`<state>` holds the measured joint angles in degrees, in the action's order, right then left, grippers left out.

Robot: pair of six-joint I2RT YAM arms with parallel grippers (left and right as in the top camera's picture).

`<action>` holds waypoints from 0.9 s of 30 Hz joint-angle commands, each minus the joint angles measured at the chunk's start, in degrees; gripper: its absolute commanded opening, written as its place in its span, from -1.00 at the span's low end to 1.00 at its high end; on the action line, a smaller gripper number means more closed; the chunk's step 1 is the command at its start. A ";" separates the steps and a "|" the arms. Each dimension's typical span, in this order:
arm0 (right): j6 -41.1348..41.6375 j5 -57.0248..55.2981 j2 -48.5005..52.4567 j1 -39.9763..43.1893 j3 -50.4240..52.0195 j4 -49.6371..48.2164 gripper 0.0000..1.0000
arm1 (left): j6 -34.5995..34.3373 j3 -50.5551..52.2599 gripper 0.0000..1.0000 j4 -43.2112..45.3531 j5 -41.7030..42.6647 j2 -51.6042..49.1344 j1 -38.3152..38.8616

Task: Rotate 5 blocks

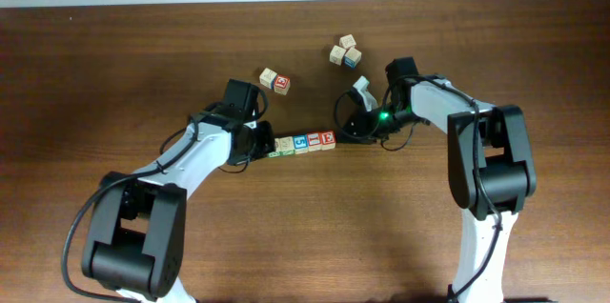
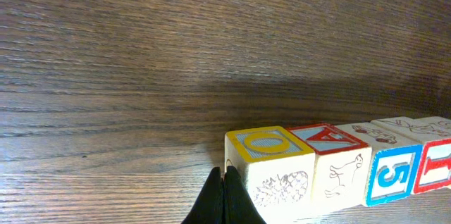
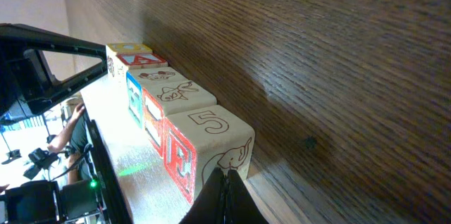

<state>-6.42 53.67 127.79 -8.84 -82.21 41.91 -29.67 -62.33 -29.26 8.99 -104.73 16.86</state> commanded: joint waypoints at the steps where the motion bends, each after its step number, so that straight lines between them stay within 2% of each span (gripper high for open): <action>1: -0.63 1.90 0.42 -1.60 -0.87 1.70 -0.92 | -0.46 0.46 -1.00 0.26 1.77 -0.74 0.24; 12: -0.63 6.19 -0.61 -1.66 -1.38 2.82 -0.92 | -0.48 0.46 -1.00 0.37 1.79 -0.74 0.24; 27: -0.20 6.14 -1.81 -3.37 -5.38 5.38 -0.92 | -0.48 0.46 -1.00 0.55 1.97 -0.74 0.24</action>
<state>-6.20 56.31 127.79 -9.26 -86.21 46.92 -29.67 -62.33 -29.32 7.90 -104.73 16.58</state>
